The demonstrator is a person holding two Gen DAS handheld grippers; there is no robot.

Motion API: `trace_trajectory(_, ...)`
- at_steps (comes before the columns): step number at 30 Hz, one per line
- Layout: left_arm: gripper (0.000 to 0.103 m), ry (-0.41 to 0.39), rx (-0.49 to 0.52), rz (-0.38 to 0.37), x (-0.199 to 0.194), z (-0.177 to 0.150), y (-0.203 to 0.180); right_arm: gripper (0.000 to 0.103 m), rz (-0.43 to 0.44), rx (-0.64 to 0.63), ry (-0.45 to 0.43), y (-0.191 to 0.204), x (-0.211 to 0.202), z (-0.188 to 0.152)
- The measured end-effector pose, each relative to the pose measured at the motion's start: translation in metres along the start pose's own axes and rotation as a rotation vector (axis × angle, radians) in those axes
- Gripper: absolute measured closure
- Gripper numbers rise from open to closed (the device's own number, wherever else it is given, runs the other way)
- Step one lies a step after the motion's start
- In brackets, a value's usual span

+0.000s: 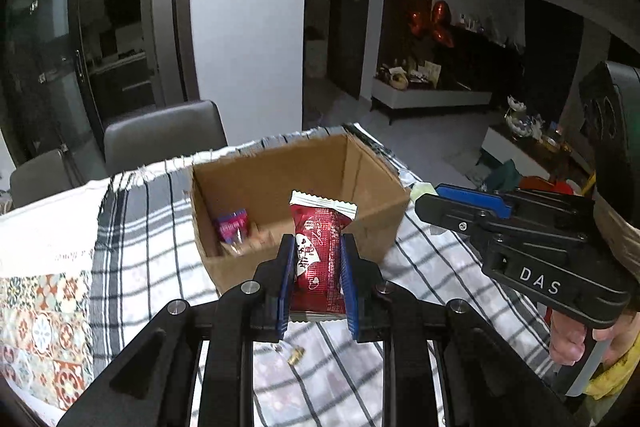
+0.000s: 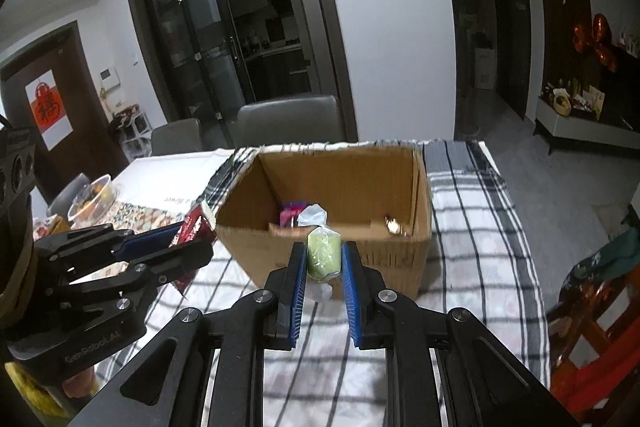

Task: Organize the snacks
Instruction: 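Carry both items over the box and open both tools to drop them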

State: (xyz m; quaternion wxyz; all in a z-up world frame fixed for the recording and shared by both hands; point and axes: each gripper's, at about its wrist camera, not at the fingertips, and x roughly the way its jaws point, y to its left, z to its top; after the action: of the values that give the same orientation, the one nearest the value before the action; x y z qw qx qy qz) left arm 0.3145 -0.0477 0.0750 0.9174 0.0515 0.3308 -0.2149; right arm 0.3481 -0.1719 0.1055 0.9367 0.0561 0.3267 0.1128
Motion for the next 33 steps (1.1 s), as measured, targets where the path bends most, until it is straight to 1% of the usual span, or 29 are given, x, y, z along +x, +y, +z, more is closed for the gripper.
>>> trace_trajectory(7, 0.081, -0.007, -0.001, 0.015, 0.014, 0.021, 0.014, 0.084, -0.023, -0.016, 0.003, -0.002, 0.018, 0.022)
trace_trajectory(14, 0.081, 0.003, -0.026, 0.017, 0.040, 0.039, 0.033, 0.084, -0.030, -0.011, 0.028, -0.007, 0.045, 0.038)
trace_trajectory(16, 0.081, 0.005, -0.031, 0.021, 0.046, 0.042, 0.036, 0.084, -0.044, -0.019, 0.035, -0.007, 0.053, 0.041)
trace_trajectory(19, 0.079, 0.002, -0.026, 0.048, 0.056, 0.047, 0.038, 0.084, -0.062, -0.017, 0.049, -0.010, 0.064, 0.044)
trace_trajectory(20, 0.073, -0.006, -0.018, 0.063, 0.059, 0.048, 0.038, 0.082, -0.078, -0.009, 0.052, -0.012, 0.068, 0.045)
trace_trajectory(21, 0.058, -0.011, -0.004, 0.081, 0.061, 0.049, 0.039, 0.079, -0.085, -0.003, 0.058, -0.014, 0.071, 0.048)
trace_trajectory(22, 0.051, -0.014, 0.006, 0.105, 0.062, 0.049, 0.038, 0.073, -0.093, 0.009, 0.062, -0.016, 0.073, 0.049)
trace_trajectory(23, 0.044, -0.017, 0.008, 0.134, 0.063, 0.049, 0.037, 0.071, -0.095, 0.030, 0.060, -0.020, 0.074, 0.049)
trace_trajectory(27, 0.044, -0.021, -0.006, 0.128, 0.057, 0.041, 0.035, 0.071, -0.095, 0.038, 0.061, -0.022, 0.069, 0.043)
trace_trajectory(30, 0.044, -0.033, -0.010, 0.144, 0.046, 0.030, 0.030, 0.071, -0.103, 0.034, 0.054, -0.020, 0.058, 0.034)
trace_trajectory(33, 0.043, -0.036, -0.017, 0.140, 0.036, 0.022, 0.025, 0.071, -0.102, 0.017, 0.042, -0.016, 0.045, 0.023)
